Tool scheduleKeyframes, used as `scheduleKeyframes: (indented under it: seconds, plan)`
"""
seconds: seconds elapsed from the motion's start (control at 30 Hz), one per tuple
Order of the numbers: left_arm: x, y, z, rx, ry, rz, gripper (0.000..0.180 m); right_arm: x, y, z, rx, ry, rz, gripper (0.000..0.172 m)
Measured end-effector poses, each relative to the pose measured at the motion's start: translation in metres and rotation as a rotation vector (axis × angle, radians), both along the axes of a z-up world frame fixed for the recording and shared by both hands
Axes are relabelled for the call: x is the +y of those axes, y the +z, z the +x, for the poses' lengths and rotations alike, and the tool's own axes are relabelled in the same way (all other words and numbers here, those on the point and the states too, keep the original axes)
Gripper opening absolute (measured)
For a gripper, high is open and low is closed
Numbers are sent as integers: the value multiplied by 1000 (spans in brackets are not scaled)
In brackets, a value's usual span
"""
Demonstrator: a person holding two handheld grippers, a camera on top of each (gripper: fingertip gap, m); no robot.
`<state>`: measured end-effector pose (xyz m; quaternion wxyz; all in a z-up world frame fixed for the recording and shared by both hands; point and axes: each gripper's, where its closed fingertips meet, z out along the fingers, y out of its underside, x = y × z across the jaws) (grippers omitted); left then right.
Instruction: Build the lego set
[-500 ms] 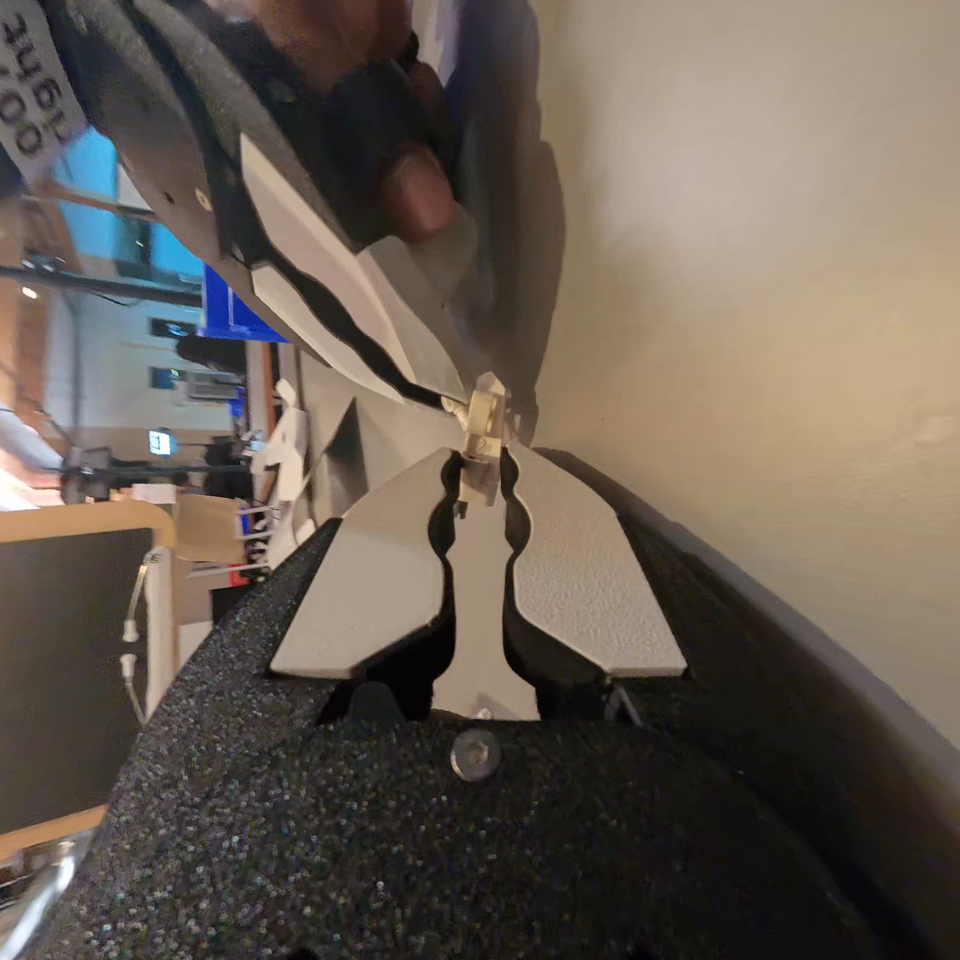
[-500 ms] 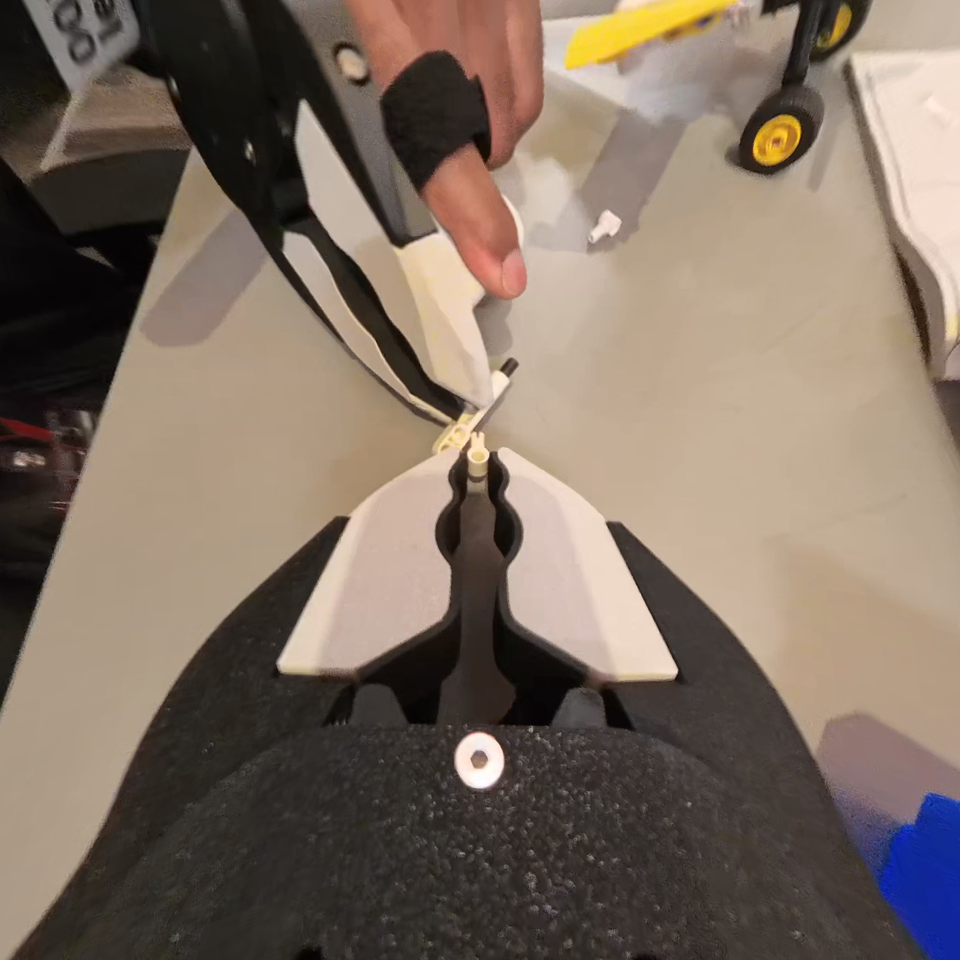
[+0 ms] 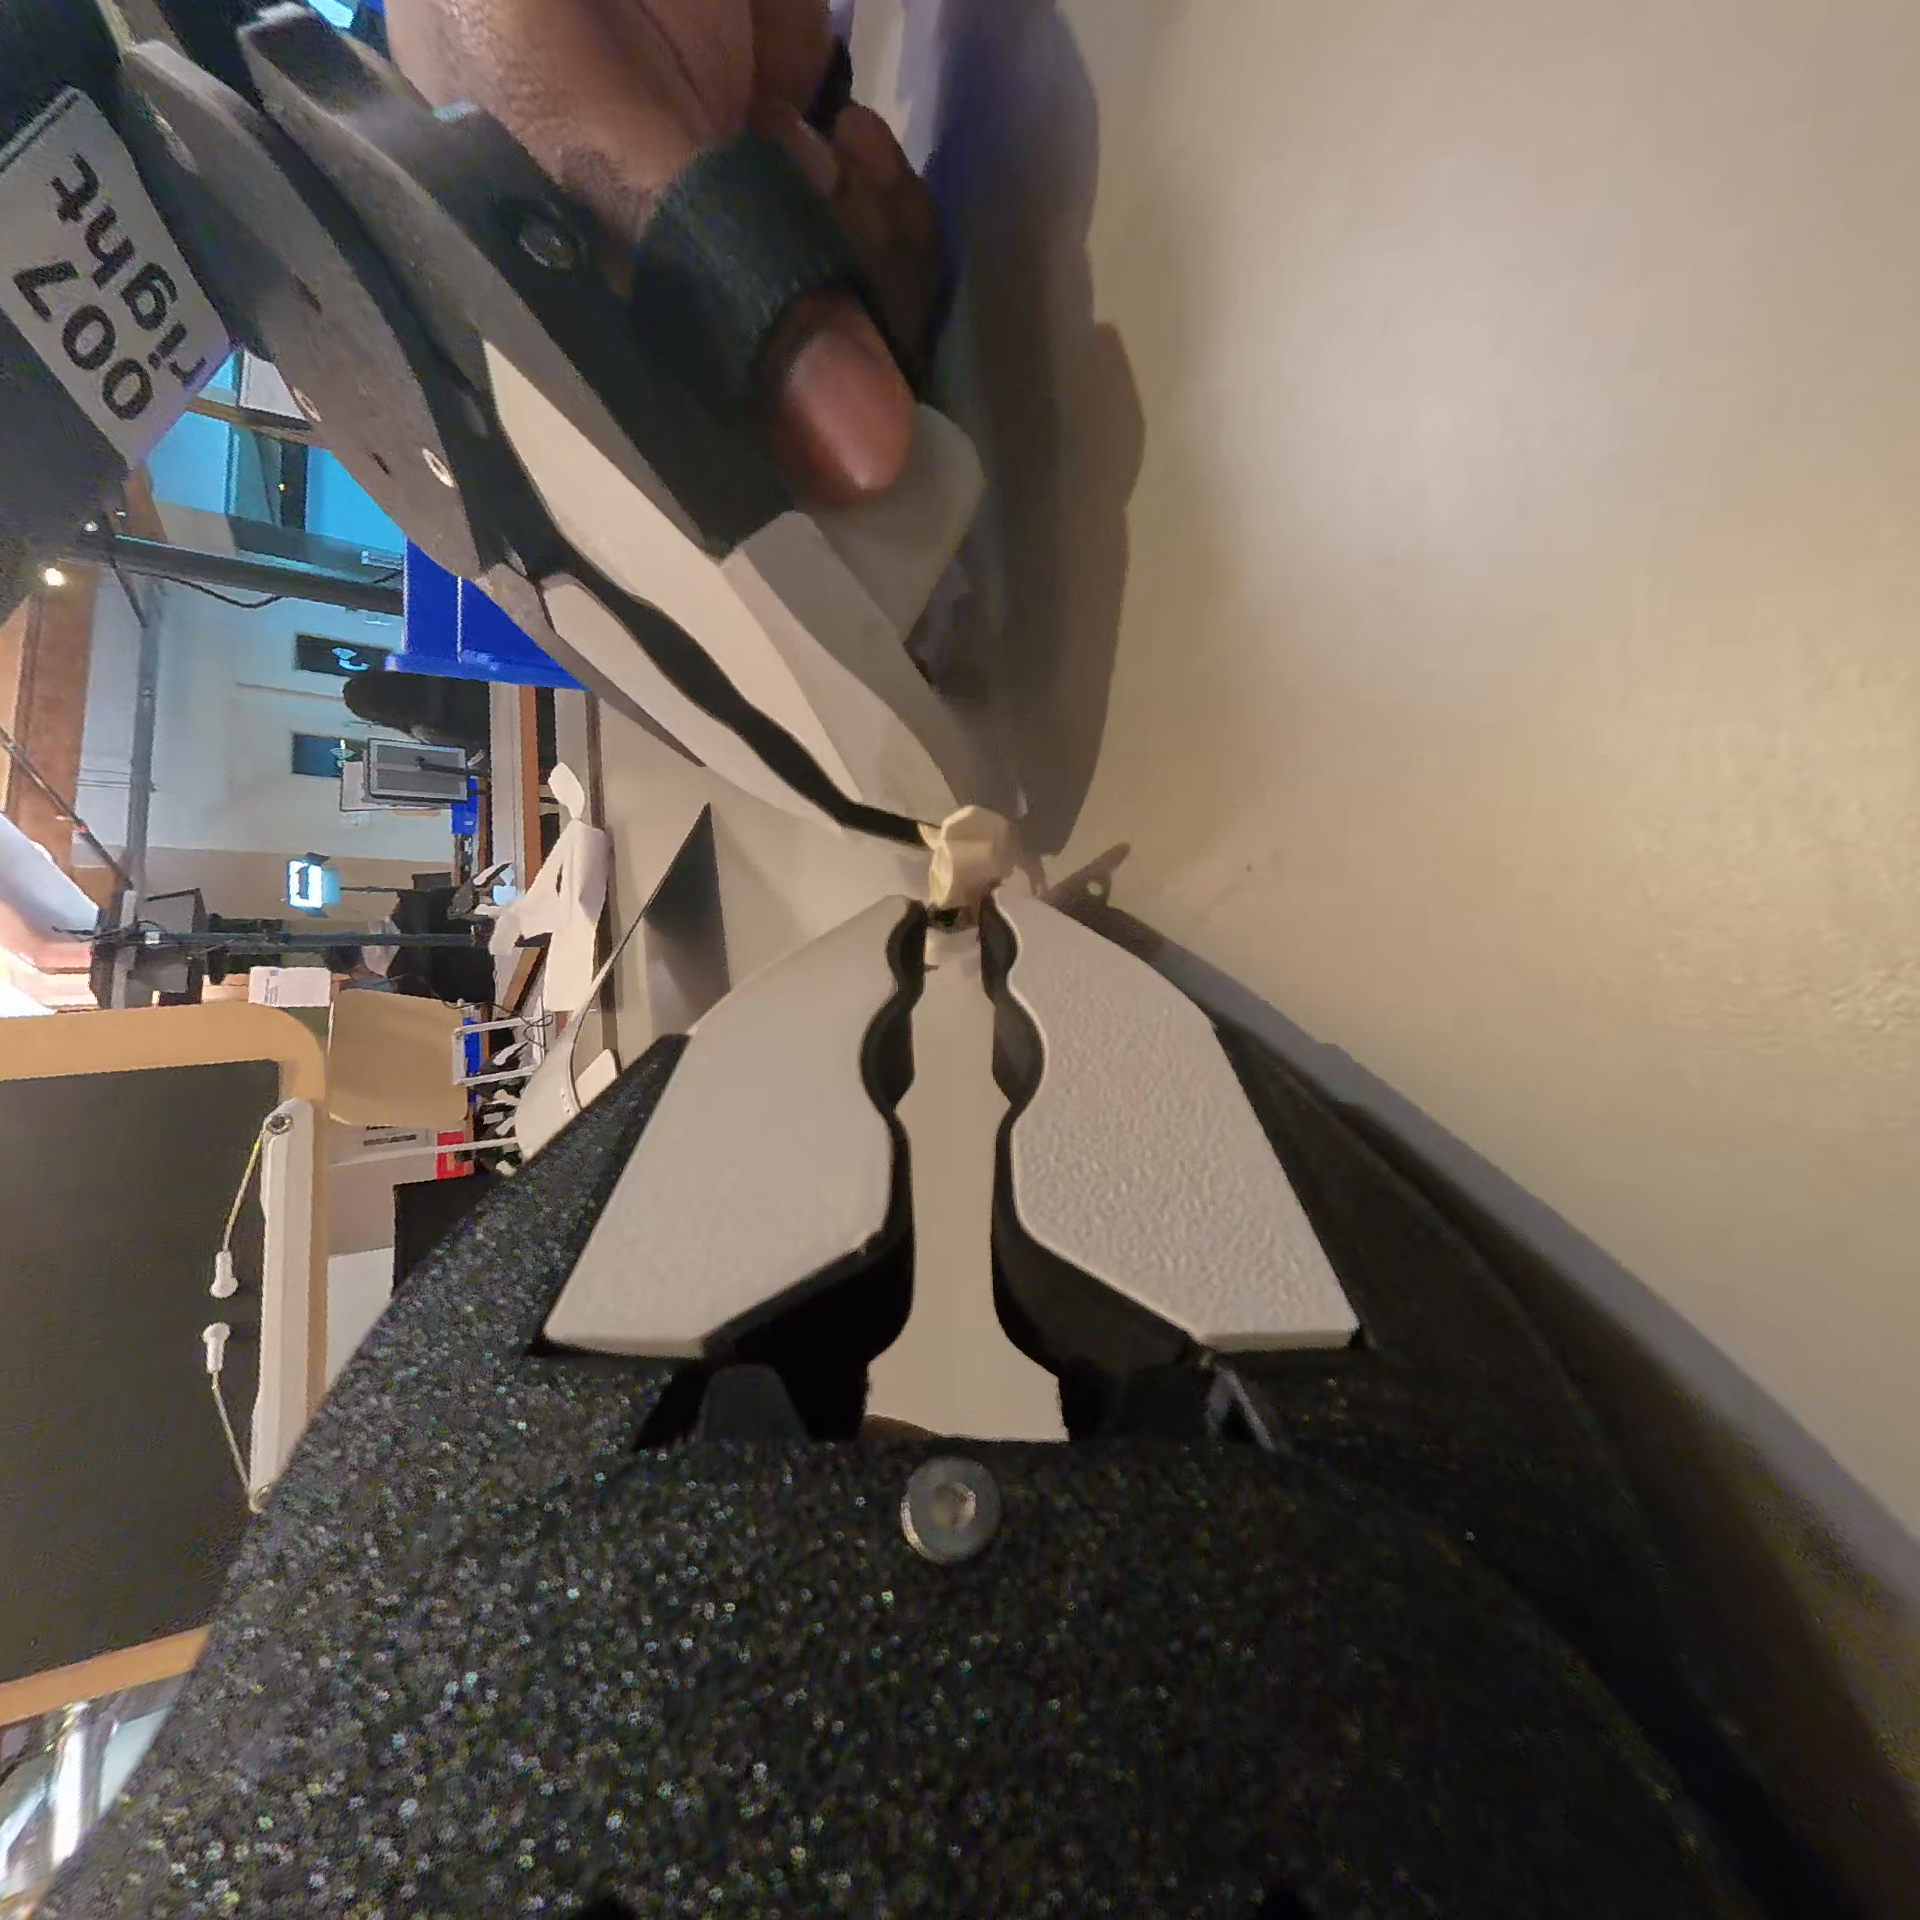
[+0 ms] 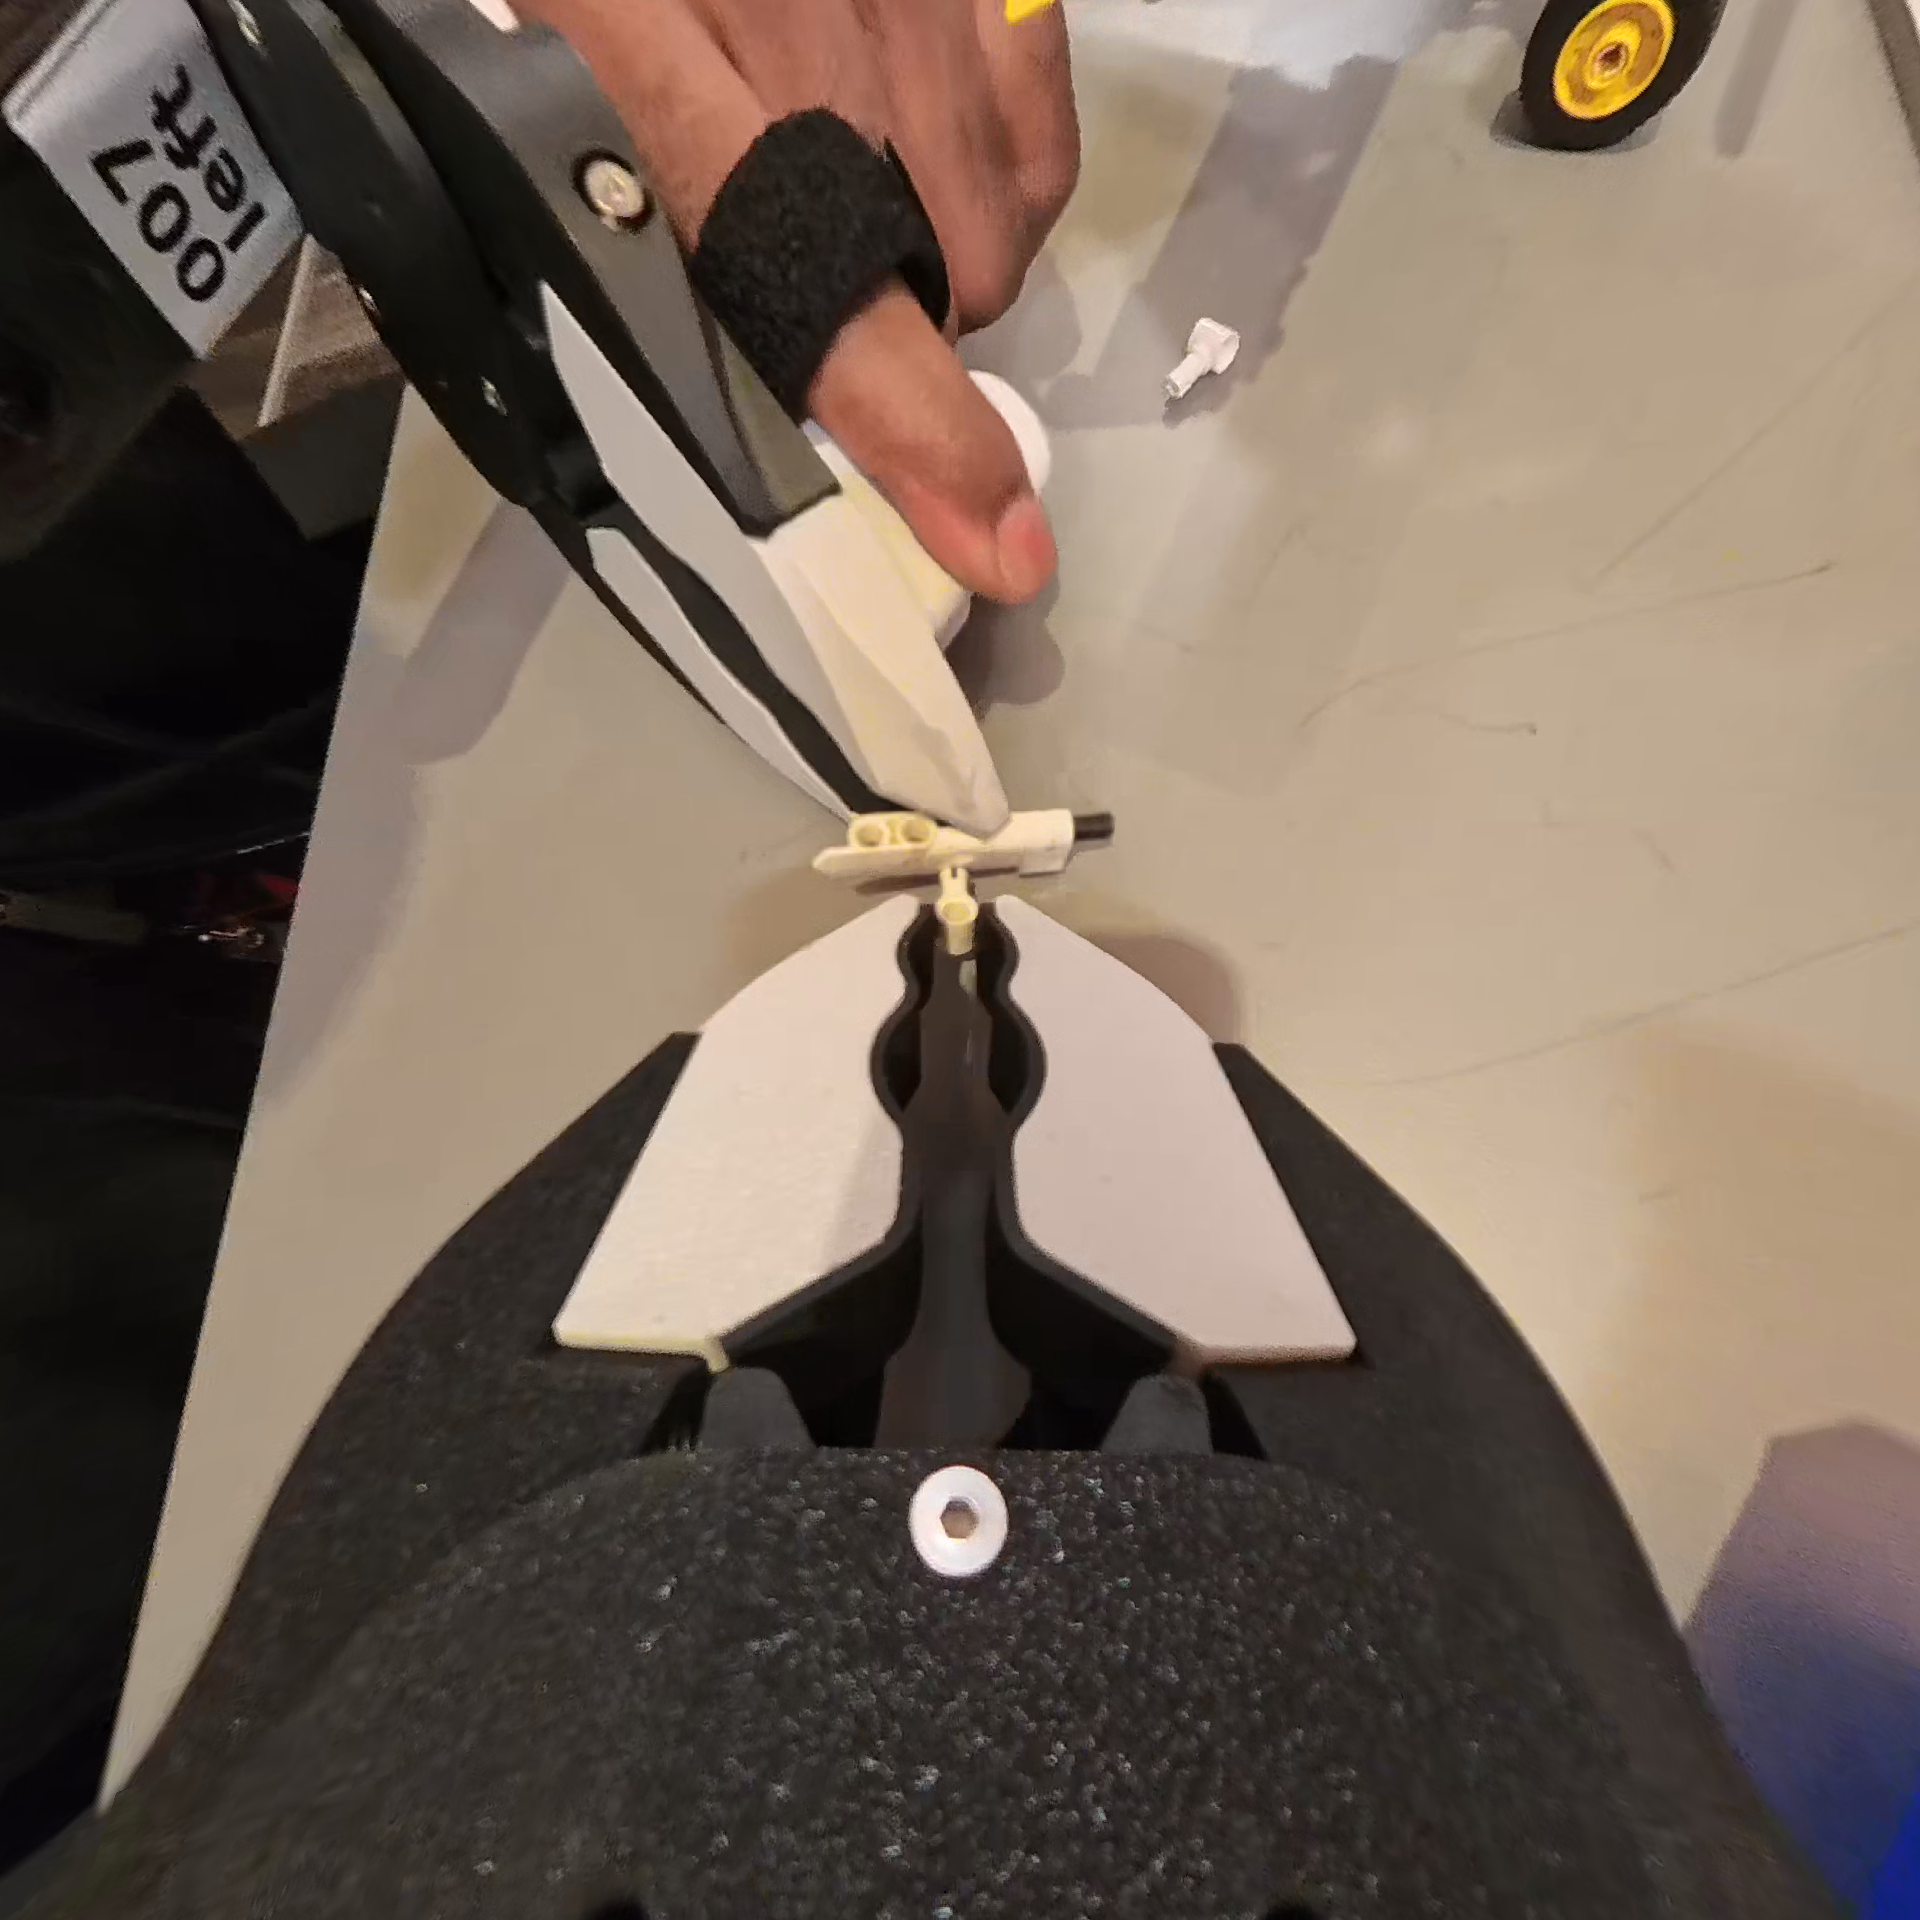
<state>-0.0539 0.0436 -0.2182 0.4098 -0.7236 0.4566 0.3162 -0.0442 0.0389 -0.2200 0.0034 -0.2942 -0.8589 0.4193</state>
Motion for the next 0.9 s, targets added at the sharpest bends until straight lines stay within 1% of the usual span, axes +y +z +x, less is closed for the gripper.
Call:
scheduleKeyframes:
  seconds: [0.23, 0.33, 0.47, 0.63, 0.77, 0.9]
  plan:
    - [3, 0, 4, -57, 0, -4, 10, 0, -4, 0, 47, 7, 54, 7]
    - [3, -3, 5, -76, 8, -46, 15, -1, -5, 3, 60, 31, 71, 7]
    - [1, -3, 9, -90, -19, -93, 25, -3, -4, 4, 104, 67, 75, 7]
    - [0, -4, 13, -90, -32, -182, 24, -4, -4, 7, 134, 95, 88, 7]
    - [-2, -8, 14, -112, -25, -275, 17, -4, -4, 9, 140, 112, 93, 7]
    - [-3, -8, 12, -139, 6, -308, 16, -1, -5, 9, 136, 102, 105, 7]
